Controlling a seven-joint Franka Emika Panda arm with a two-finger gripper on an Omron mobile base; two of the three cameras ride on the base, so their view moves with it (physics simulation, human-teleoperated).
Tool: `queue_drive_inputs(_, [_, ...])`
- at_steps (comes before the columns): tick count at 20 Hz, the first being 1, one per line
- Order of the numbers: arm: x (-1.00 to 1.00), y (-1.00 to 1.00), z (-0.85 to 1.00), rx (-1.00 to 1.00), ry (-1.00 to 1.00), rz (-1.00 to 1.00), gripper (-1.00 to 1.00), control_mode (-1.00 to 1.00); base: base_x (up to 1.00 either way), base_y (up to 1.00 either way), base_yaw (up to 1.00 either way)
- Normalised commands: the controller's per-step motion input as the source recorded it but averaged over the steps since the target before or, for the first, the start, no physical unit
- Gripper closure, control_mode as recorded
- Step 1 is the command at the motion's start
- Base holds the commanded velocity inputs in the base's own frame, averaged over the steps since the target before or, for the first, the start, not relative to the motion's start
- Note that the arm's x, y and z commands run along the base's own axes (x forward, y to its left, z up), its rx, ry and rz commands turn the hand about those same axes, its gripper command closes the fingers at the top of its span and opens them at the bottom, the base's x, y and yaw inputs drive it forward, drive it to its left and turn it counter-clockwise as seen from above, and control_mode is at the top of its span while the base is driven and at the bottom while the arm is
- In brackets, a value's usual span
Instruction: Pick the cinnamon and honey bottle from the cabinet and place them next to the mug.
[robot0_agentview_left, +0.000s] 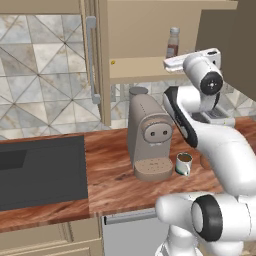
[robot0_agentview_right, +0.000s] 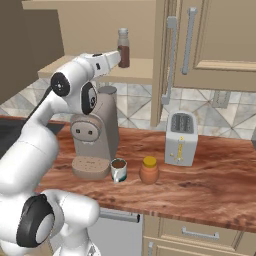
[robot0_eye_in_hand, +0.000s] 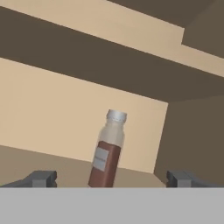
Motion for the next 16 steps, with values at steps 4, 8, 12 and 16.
queue_drive_inputs(4, [0.66, -0.02, -0.02, 0.00, 0.06, 0.00, -1.00, -1.00, 0.00, 0.00, 0.00])
queue_drive_inputs(8, [0.23, 0.00, 0.00, 0.00, 0.01, 0.00, -1.00, -1.00, 0.00, 0.00, 0.00])
queue_drive_inputs(12, [0.03, 0.00, 0.00, 0.00, 0.00, 0.00, -1.00, -1.00, 0.00, 0.00, 0.00])
queue_drive_inputs(16, [0.44, 0.00, 0.00, 0.02, 0.05, 0.00, -1.00, -1.00, 0.00, 0.00, 0.00])
